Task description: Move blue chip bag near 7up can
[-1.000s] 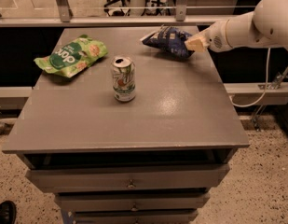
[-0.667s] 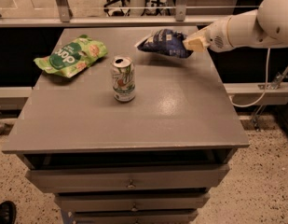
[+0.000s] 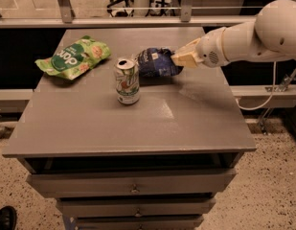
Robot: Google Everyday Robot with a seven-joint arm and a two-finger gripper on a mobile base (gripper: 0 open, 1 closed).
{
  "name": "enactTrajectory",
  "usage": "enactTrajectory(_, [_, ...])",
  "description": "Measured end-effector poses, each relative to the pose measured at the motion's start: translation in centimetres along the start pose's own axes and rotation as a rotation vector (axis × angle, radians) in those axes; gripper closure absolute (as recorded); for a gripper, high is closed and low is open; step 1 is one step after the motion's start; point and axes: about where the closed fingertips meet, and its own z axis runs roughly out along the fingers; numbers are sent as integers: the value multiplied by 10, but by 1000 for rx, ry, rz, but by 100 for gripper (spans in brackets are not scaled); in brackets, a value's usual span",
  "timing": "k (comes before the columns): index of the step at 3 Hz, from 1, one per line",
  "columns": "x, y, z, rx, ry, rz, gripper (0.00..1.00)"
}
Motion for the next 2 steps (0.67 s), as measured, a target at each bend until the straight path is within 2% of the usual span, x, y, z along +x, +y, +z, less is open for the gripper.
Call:
enactTrajectory(1, [4, 27, 11, -43, 9, 0, 100])
enactTrajectory(2, [8, 44, 17, -59, 28, 3, 83])
